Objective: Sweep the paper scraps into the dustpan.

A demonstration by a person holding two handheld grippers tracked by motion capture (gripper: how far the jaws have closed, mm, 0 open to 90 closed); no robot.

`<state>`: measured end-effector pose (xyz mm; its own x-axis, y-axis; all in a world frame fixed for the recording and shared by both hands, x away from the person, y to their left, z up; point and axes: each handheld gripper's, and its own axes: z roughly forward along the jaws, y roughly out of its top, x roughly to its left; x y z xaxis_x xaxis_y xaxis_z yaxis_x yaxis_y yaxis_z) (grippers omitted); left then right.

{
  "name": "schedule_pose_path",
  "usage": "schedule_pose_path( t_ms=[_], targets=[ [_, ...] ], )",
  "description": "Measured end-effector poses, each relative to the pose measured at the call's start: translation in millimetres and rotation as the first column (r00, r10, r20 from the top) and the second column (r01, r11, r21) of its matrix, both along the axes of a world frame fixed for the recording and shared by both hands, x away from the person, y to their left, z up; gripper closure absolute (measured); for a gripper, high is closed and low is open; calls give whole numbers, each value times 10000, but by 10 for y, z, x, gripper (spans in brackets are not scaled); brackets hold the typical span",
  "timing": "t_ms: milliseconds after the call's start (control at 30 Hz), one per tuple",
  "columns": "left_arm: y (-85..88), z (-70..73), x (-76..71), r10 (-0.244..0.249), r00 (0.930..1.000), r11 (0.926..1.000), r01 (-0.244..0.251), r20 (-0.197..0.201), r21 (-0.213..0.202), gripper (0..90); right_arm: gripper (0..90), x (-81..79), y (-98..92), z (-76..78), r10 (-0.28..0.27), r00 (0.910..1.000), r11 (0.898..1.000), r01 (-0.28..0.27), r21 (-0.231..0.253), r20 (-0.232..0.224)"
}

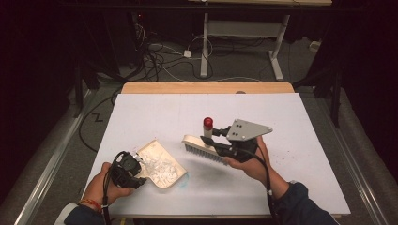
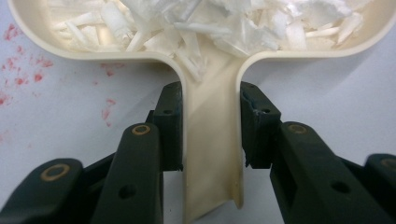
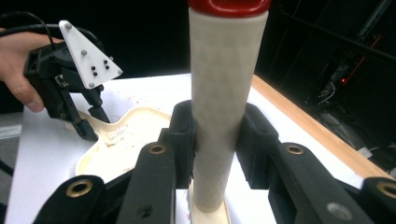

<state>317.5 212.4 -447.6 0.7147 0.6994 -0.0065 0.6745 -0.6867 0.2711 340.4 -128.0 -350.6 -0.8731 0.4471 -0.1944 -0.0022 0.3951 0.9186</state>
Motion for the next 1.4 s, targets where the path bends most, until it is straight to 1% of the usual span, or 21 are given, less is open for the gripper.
schedule_pose_path(
  t_ms=[67, 133, 167, 233, 367, 500, 600, 633, 733, 833, 933, 1000, 1100, 1167, 1267, 1400],
  targets=[
    [-18, 2, 9, -17, 10000, 10000, 17, 20, -33, 629, 704, 7, -116, 42, -188, 9998, 9998, 188, 72, -72],
    [-38, 0, 21, -7, 10000, 10000, 7, 22, -32, 629, 704, 1, -225, 63, -423, 9991, 9991, 423, -18, -70],
    [-50, 1, 27, -36, 10000, 10000, 36, 9, 9, 629, 704, -3, -269, 66, -505, 9987, 9987, 504, -115, -59],
    [-69, 4, 34, -91, 10000, 10000, 91, 9, 27, 629, 704, -9, -359, 66, -745, 9972, 9971, 745, -118, 5],
    [-116, 11, 50, -256, 9997, 9997, 256, -6, 30, 629, 704, -6, -495, 52, -1171, 9931, 9929, 1169, -204, -114],
    [-195, 16, 80, -430, 9991, 9991, 430, 9, 40, 629, 704, -11, -614, 60, -1327, 9909, 9909, 1322, -241, -207],
    [-229, 23, 87, -440, 9990, 9990, 441, 70, -104, 629, 704, -44, -722, 69, -1351, 9904, 9905, 1343, -290, -288],
    [-236, 20, 87, -392, 9992, 9991, 393, 79, -167, 629, 704, -60, -754, 73, -1314, 9909, 9908, 1303, -354, -291],
    [-247, 0, 87, -317, 9993, 9993, 321, 181, -213, 629, 703, -161, -908, 98, -1259, 9911, 9918, 1248, -274, -424],
    [-257, 4, 96, -146, 9987, 9994, 162, 489, -309, 629, 703, -245, -1072, 116, -1412, 9888, 9898, 1401, -271, -479],
    [-274, 3, 127, 15, 9985, 9991, 8, 553, -421, 629, 704, -305, -1240, 110, -1406, 9872, 9900, 1391, -247, -751],
    [-299, 3, 161, 33, 9982, 9990, -7, 592, -439, 629, 704, -336, -1333, 94, -1446, 9848, 9893, 1419, -345, -963],
    [-330, -3, 218, 65, 9985, 9988, -38, 550, -486, 629, 703, -379, -1456, 70, -1586, 9813, 9870, 1545, -443, -1094],
    [-353, -8, 266, 138, 9981, 9983, -105, 593, -568, 629, 703, -392, -1519, 56, -1703, 9778, 9848, 1647, -547, -1220],
    [-378, -13, 359, 297, 9976, 9976, -256, 622, -646, 629, 703, -403, -1580, 39, -1721, 9752, 9843, 1648, -627, -1393],
    [-362, -22, 461, 737, 9942, 9951, -681, 784, -717, 629, 703, -403, -1614, 31, -1711, 9727, 9844, 1622, -682, -1569]
  ],
)
